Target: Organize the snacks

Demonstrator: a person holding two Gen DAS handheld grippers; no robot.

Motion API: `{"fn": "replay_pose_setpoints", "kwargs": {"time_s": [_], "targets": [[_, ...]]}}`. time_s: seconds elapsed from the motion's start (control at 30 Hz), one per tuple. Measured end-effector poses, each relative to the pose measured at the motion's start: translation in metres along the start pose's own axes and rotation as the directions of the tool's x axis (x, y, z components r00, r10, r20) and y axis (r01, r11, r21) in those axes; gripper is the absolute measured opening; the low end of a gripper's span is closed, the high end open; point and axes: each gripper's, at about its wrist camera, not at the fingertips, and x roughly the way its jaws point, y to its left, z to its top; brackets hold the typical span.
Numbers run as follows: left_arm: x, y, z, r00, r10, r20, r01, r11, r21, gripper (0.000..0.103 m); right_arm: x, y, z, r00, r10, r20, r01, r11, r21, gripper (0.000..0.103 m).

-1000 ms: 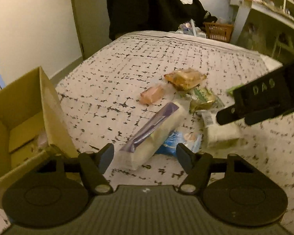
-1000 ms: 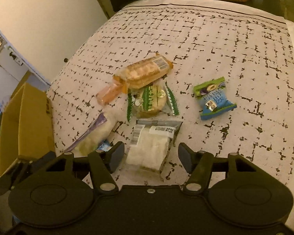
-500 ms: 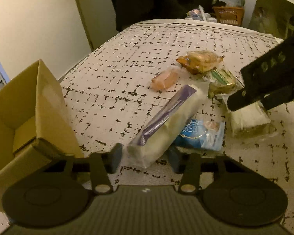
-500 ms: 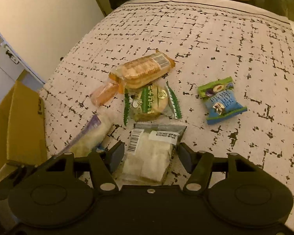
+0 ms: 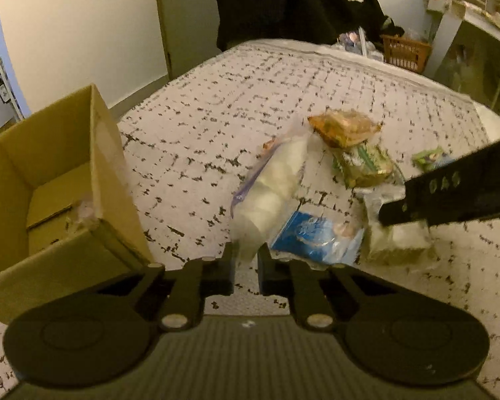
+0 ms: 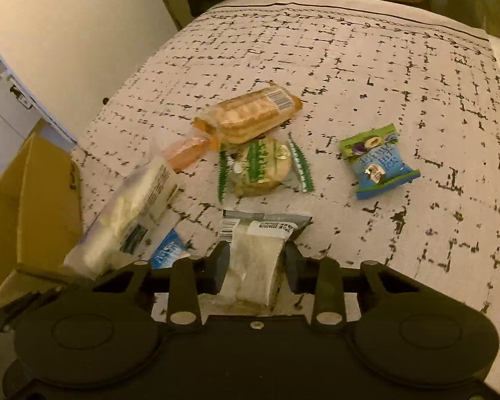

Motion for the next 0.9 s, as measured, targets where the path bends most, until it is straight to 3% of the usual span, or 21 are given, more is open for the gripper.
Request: {"fn": "replay_pose_setpoints", "kwargs": {"time_s": [0.57, 0.63, 0.9], "targets": [[-0.078, 0.031, 0.036, 0.989, -0.016, 0.148, 0.036, 0.990, -0.134, 0.006, -0.058, 0.025, -0.003, 0.981, 0.078, 0.176, -0.080, 0.997, 0.004, 0.034], [-0.084, 0.035, 0.037, 0.987, -0.014, 0.160, 0.037, 0.989, -0.143, 0.000, -0.063, 0.029, -0.003, 0.977, 0.094, 0.193, -0.094, 0.995, -0.009, 0.034], [-0.106, 0.057, 0.039, 0.977, -0.032, 0.209, 0.070, 0.982, -0.175, 0.000, -0.071, 0.039, -0.006, 0.968, 0.133, 0.213, -0.128, 0.991, -0.038, 0.033]]}}
